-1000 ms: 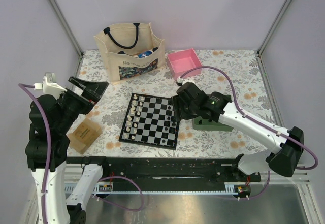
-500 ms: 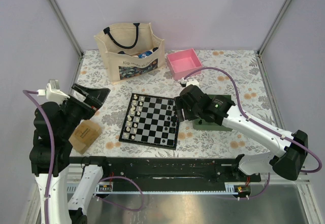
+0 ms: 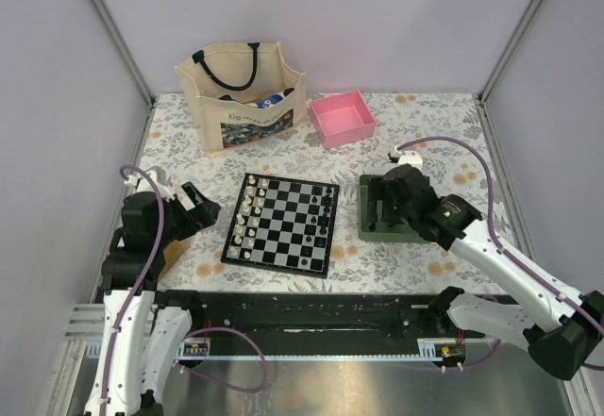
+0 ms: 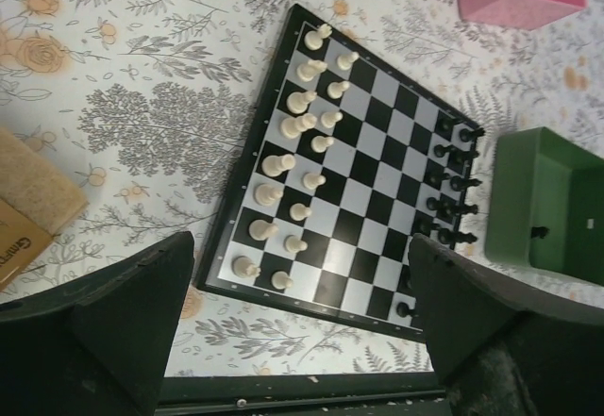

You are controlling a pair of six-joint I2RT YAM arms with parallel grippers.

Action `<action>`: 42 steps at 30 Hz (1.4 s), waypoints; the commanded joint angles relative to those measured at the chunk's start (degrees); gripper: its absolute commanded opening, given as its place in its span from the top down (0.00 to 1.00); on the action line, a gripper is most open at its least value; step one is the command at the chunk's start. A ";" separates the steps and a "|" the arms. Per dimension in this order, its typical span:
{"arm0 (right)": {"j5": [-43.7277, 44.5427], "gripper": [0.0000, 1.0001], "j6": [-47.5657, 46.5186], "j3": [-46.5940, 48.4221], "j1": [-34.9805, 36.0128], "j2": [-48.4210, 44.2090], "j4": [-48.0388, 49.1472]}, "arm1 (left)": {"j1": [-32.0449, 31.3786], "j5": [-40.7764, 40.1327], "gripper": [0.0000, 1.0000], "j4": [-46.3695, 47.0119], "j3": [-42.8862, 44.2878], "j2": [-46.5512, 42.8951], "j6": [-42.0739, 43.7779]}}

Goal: Set up the chess pieces on the board

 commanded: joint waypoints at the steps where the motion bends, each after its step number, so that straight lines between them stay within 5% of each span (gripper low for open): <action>1: 1.74 0.12 -0.59 -2.76 -3.43 -3.84 1.21 | -0.08 -2.89 0.01 6.11 -1.79 -2.13 4.99; 11: -5.65 0.19 -3.06 -5.49 -14.95 5.19 5.86 | -0.08 -3.06 0.01 10.24 -5.04 -1.34 6.84; 17: -12.84 0.35 -4.90 -3.04 -22.51 14.59 9.03 | -0.08 -4.21 0.01 10.60 -5.57 -0.99 6.40; 42: -14.70 0.55 -5.60 -2.24 -23.13 26.91 11.32 | -0.08 -2.54 0.01 11.21 -6.10 1.74 6.22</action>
